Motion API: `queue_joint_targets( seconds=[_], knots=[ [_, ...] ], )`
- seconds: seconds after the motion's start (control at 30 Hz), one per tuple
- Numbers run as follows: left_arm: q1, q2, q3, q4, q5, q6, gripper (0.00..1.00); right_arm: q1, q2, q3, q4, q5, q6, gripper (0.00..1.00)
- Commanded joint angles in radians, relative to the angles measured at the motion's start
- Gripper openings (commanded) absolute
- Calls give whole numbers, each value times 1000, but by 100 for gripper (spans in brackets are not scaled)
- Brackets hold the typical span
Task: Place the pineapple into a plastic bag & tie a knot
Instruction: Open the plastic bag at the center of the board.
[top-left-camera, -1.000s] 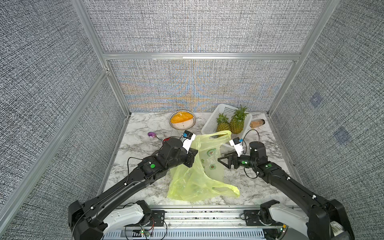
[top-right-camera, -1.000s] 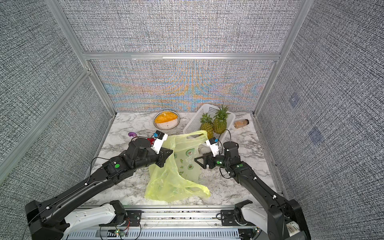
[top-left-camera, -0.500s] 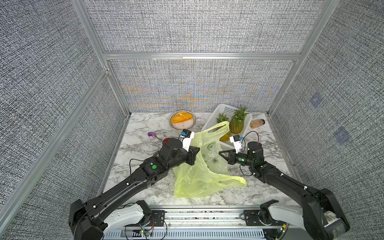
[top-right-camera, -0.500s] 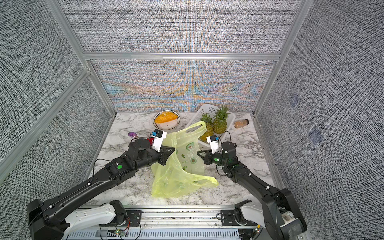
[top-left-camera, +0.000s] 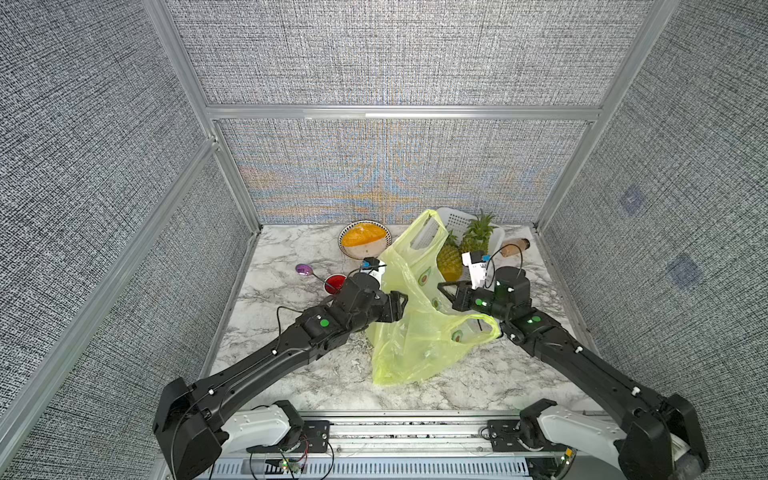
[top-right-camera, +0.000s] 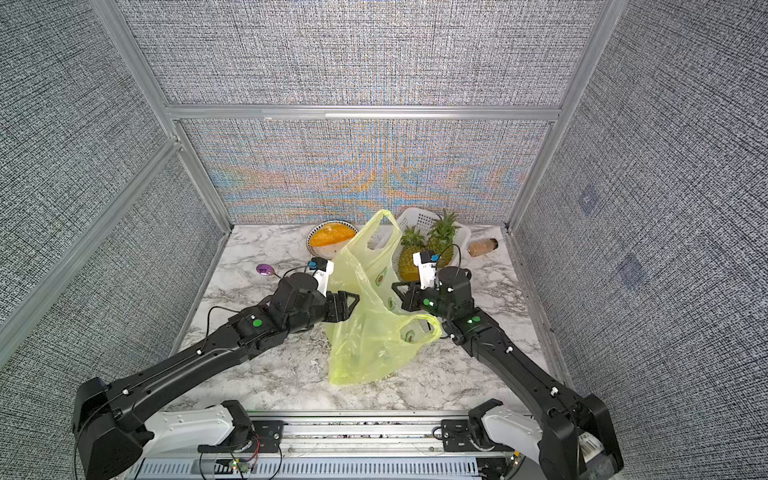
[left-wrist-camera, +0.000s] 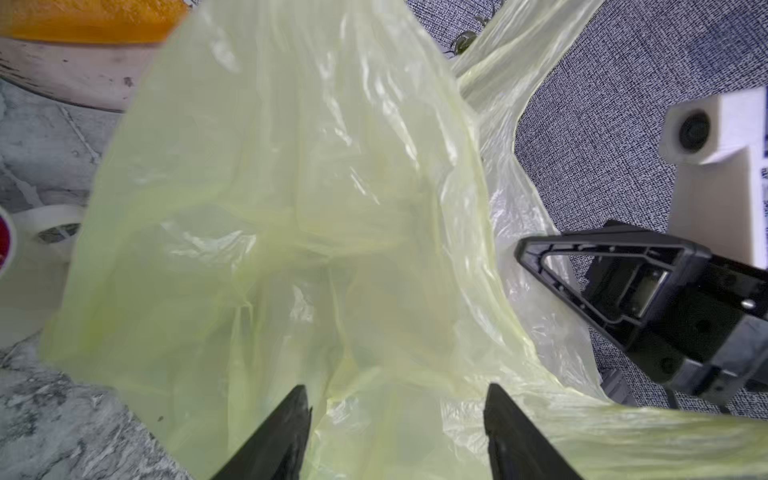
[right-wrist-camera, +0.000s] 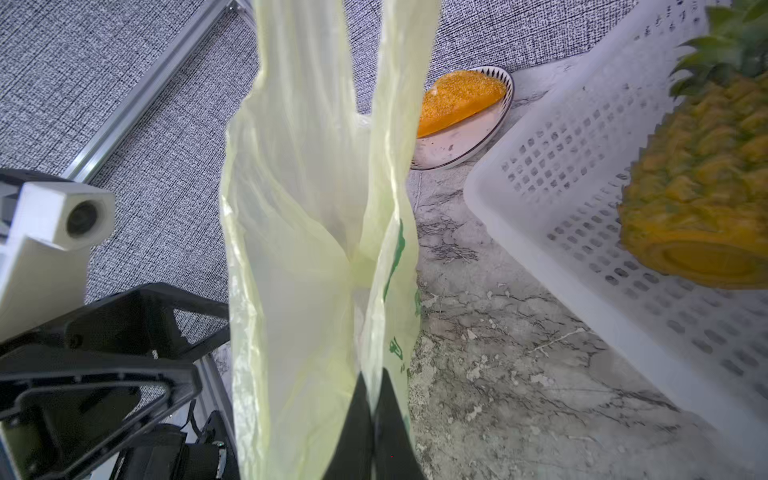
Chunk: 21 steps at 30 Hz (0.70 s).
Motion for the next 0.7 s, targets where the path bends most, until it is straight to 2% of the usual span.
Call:
queue_joint_targets(
  seconds=[0.0,0.17,0.4,0.53,0.67],
  knots=[
    [-3,9,34,-10,17,-34,75,39,3,34,-59,111,23,0],
    [-3,35,102,-26,14,-76,92,97,34,121,-77,154,9,0],
    [-3,151,240,-152,-6,-130,92,160,60,172,-88,197,-4,0],
    [-3,201,283,-210,-53,-168,84,187,63,187,-93,214,-11,0],
    [-3,243,318,-282,-117,-205,63,208,60,194,-95,226,-12,0]
  ],
)
